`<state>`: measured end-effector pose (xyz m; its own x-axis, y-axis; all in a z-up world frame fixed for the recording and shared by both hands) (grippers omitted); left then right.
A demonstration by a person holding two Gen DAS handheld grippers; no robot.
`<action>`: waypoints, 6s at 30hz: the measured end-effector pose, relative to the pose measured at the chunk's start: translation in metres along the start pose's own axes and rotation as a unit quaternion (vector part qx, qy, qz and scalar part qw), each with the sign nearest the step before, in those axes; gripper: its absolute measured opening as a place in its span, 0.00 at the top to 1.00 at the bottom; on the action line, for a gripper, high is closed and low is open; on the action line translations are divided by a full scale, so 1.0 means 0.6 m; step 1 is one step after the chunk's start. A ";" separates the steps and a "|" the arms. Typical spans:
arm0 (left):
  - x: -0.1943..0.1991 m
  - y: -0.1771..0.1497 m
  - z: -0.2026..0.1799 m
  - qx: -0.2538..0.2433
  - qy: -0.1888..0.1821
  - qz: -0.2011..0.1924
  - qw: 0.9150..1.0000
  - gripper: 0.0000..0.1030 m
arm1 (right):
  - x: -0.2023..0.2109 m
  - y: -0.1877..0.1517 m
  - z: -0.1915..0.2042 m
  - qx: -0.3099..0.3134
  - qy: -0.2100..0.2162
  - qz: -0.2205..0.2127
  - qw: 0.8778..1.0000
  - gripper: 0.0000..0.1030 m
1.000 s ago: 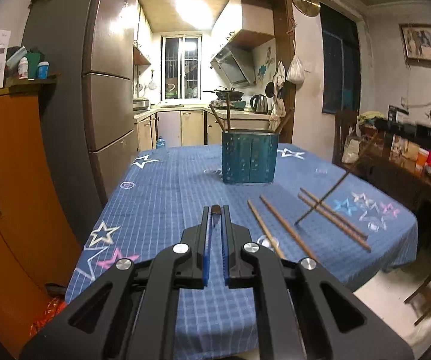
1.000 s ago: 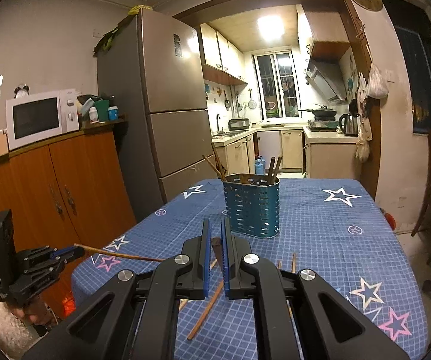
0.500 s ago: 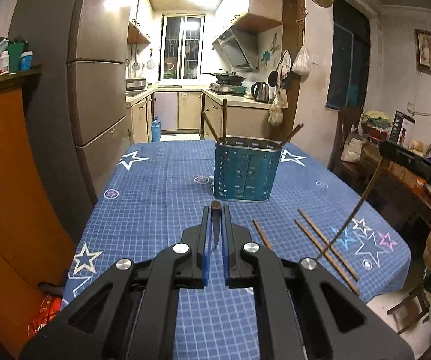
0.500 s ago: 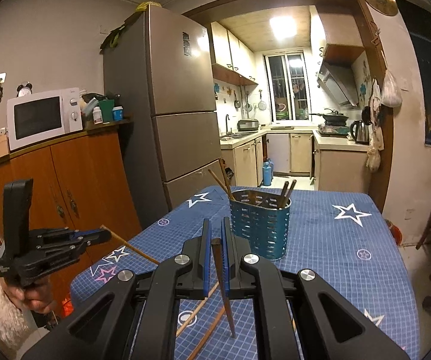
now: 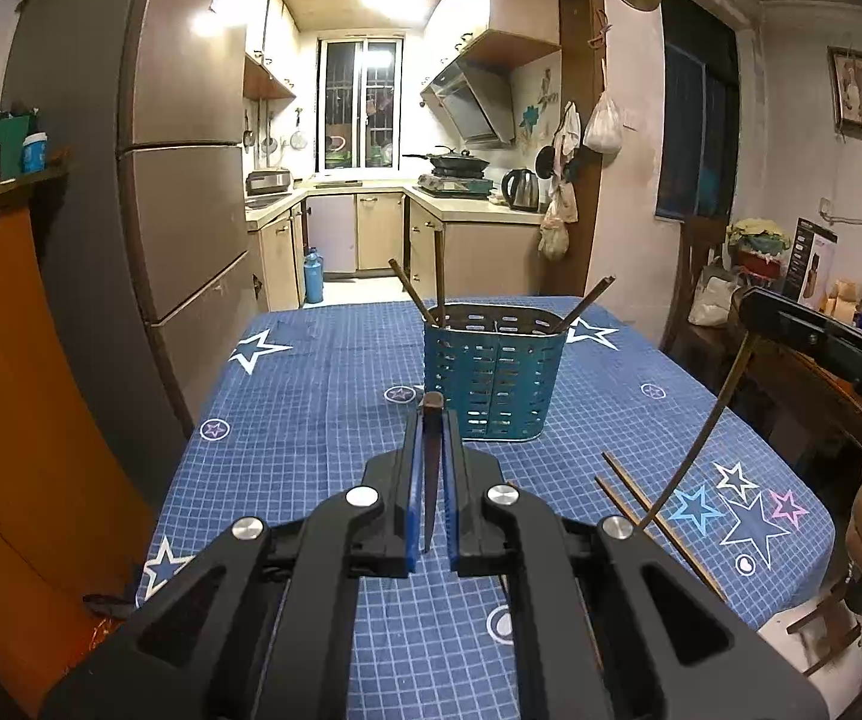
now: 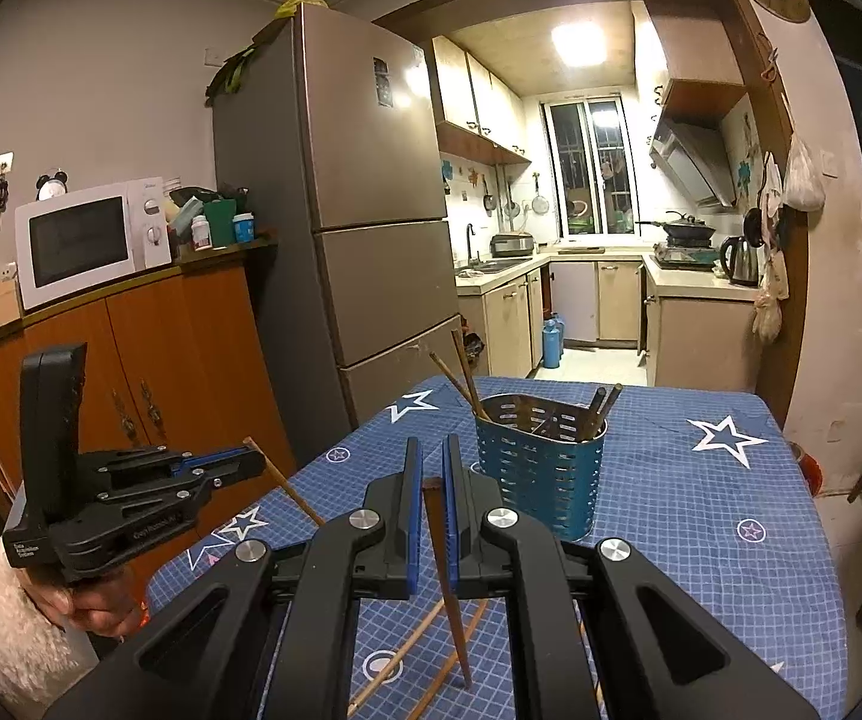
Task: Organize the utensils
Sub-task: 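Lift both held chopsticks and carry them above the teal holder, then open the left tool to drop its chopstick in the holder while the right tool releases its own, then move both open tools back to the remaining chopsticks, then close the left tool on a chopstick while the right tool grasps another chopstick, then lift both held chopsticks and carry them above the teal holder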
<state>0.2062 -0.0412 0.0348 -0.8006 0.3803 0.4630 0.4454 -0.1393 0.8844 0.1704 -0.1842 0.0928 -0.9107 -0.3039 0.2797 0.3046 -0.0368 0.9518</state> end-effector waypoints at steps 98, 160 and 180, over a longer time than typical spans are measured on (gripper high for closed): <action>0.020 -0.359 -0.120 -0.128 0.059 0.003 0.990 0.70 | 0.114 -0.454 -0.012 0.083 -0.172 0.098 0.977 0.68; -0.010 -0.369 -0.131 -0.054 0.047 -0.020 0.997 0.95 | 0.079 -0.450 -0.044 -0.002 -0.195 0.076 0.978 0.92; 0.054 -0.287 -0.084 -0.031 0.067 -0.029 0.997 0.95 | 0.132 -0.368 -0.033 0.021 -0.187 0.043 0.981 0.93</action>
<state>0.0834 -0.0508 -0.0993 -0.8722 0.2646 0.4115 0.3750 -0.1786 0.9097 0.0366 -0.2193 -0.0975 -0.9236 0.0657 0.3778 0.3795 0.0153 0.9251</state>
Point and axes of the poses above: each gripper's, at about its wrist camera, not at the fingertips, and x roughly against the way its jaws point, z to its left, y to its top, the point moved 10 cm from there along -x, roughly the way its jaws point, and after that the axes turned 2 degrees about x, right-handed, at the moved point
